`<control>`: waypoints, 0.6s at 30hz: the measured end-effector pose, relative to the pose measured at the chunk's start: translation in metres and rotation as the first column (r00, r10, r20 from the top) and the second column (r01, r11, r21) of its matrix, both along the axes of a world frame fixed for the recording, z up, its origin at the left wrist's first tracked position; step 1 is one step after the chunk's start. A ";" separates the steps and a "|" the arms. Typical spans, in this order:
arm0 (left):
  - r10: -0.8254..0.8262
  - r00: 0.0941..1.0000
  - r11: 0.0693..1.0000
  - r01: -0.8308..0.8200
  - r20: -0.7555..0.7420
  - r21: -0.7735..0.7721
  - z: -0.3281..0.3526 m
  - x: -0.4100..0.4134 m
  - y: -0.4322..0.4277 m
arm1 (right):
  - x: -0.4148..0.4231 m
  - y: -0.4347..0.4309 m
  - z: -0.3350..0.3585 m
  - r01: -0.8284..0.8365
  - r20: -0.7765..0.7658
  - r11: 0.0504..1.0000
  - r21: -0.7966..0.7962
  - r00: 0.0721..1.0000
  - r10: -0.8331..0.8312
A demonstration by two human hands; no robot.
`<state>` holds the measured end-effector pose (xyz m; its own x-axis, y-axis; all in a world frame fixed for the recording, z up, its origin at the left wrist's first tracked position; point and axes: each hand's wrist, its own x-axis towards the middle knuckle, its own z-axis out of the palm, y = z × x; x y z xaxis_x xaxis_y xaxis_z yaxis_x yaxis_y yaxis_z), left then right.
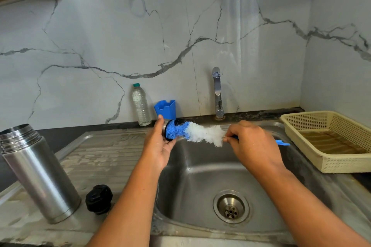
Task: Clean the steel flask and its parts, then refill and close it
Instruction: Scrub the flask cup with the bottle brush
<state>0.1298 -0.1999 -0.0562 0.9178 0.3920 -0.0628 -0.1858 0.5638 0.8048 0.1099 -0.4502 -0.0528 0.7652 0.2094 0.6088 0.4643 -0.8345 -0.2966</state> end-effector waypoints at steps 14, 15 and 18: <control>-0.029 0.999 0.998 0.031 0.034 -0.054 -0.002 0.002 0.006 | -0.004 0.004 0.002 -0.042 -0.185 0.998 -0.053 0.982 0.032; -0.010 0.999 0.998 0.012 0.040 -0.066 -0.002 0.003 0.006 | -0.004 0.004 0.002 -0.040 -0.195 0.998 -0.058 0.980 0.028; 0.053 0.995 0.990 -0.041 0.086 -0.136 0.001 0.005 0.015 | -0.005 0.003 0.003 -0.040 -0.218 0.998 -0.043 0.976 0.029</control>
